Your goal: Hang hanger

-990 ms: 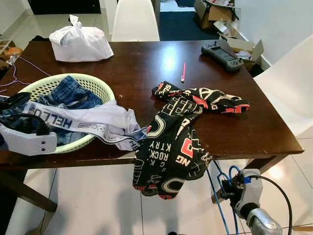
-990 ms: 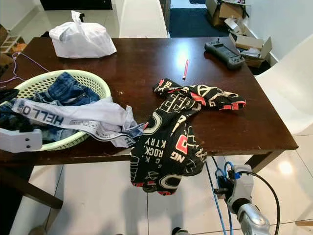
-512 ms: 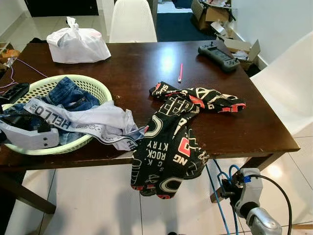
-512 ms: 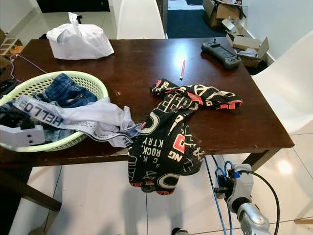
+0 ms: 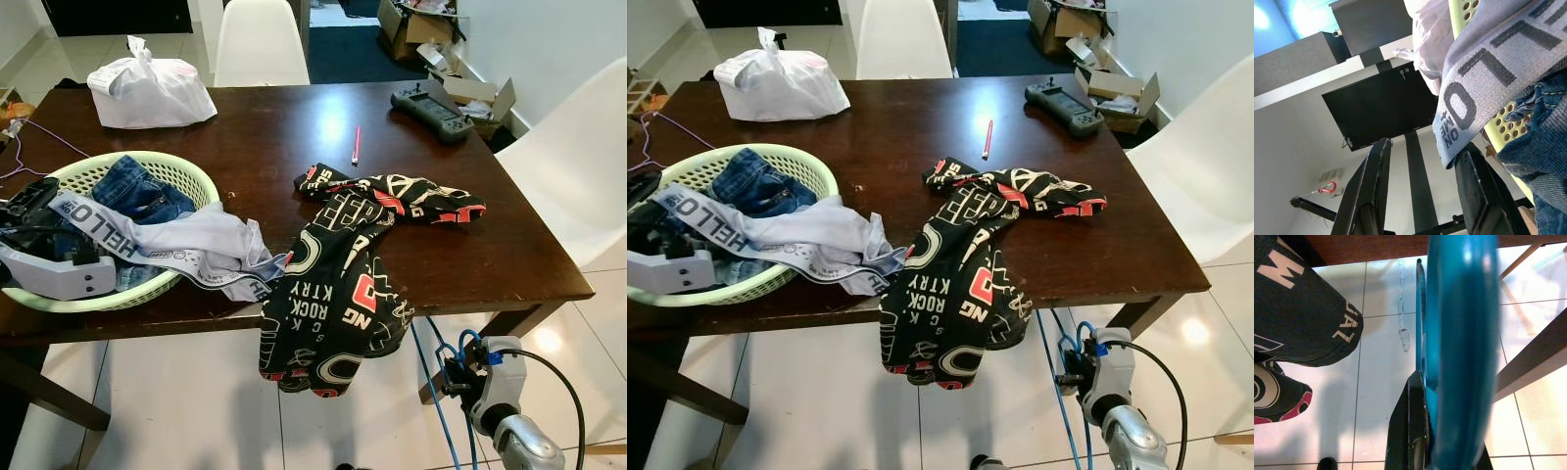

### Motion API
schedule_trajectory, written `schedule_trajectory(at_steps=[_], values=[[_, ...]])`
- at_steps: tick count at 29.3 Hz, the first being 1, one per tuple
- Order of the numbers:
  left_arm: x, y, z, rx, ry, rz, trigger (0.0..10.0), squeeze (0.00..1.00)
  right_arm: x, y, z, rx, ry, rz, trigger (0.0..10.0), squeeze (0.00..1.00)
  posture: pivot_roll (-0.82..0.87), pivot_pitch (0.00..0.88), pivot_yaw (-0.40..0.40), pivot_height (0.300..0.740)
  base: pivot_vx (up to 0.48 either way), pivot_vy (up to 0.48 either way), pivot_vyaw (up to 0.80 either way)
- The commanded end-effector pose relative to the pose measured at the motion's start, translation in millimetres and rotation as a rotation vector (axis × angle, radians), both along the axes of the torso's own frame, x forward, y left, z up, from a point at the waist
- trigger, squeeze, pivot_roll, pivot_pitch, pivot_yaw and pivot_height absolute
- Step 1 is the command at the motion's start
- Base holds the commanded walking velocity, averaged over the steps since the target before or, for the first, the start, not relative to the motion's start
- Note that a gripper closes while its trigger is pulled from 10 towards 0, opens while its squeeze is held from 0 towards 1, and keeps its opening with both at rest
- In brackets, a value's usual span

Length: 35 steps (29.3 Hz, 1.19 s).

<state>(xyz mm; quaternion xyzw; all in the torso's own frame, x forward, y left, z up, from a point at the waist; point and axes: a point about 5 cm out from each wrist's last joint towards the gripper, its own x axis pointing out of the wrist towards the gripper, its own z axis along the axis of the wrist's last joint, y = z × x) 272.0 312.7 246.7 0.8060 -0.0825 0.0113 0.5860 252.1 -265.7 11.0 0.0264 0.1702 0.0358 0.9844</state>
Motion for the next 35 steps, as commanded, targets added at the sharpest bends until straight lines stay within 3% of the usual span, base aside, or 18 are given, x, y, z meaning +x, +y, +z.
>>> schedule_trajectory(at_steps=[1, 21, 23, 25, 27, 28, 29, 32, 34, 35], values=[[-0.3, 0.0, -7, -0.008, 0.019, 0.002, 0.0, 0.0, -4.0, 0.0, -4, 0.008, 0.014, -0.011, 10.0, 0.0, 0.07, 0.181, -0.02, 0.74, 0.0, 0.0, 0.0], [2.2, -1.9, -15, -0.097, 0.073, 0.006, 0.0, 0.0, -5.6, 0.0, -4, 0.005, 0.007, -0.012, 10.0, 0.0, 0.07, 0.174, -0.016, 0.74, 0.0, 0.0, 0.0], [3.3, -4.4, -7, -0.233, 0.039, -0.008, 0.0, 0.0, -5.4, -0.1, -3, 0.004, 0.007, -0.012, 10.0, 0.0, 0.07, 0.175, -0.015, 0.74, 0.0, 0.0, 0.0], [5.7, -6.1, 6, -0.496, -0.027, -0.024, 0.0, 0.0, -5.2, -0.4, -3, 0.004, 0.007, -0.013, 10.0, 0.0, 0.07, 0.175, -0.016, 0.74, 0.0, 0.0, 0.0], [5.7, -6.1, 6, -0.496, -0.027, -0.024, 0.0, 0.0, -5.2, -0.4, -3, 0.004, 0.007, -0.013, 10.0, 0.0, 0.07, 0.175, -0.016, 0.74, 0.0, 0.0, 0.0], [6.9, -6.4, 12, -0.636, -0.06, -0.039, 0.0, 0.0, -5.1, -0.5, -3, 0.003, 0.007, -0.014, 10.0, 0.0, 0.07, 0.175, -0.016, 0.74, 0.0, 0.0, 0.0], [9.1, -6.2, 24, -0.836, -0.118, -0.067, 0.0, 0.0, -4.9, -0.6, -3, 0.003, 0.007, -0.014, 10.0, 0.0, 0.06, 0.173, -0.017, 0.74, 0.0, 0.0, 0.0], [9.1, -6.2, 24, -0.836, -0.118, -0.067, 0.0, 0.0, -4.9, -0.6, -3, 0.003, 0.007, -0.014, 10.0, 0.0, 0.06, 0.173, -0.017, 0.74, 0.0, 0.0, 0.0], [15.1, -8.9, 50, -1.298, -0.219, -0.2, 0.0, 0.0, -4.2, -1.2, -3, 0.0, 0.008, -0.016, 10.0, 0.0, 0.06, 0.172, -0.019, 0.74, 0.0, 0.0, 0.0], [18.2, -16.3, 59, -1.466, -0.224, -0.286, 3.7, 0.0, -3.9, -1.6, -3, -0.002, 0.009, -0.018, 10.0, 0.0, 0.06, 0.169, -0.018, 0.74, 0.0, 0.0, 0.0]])
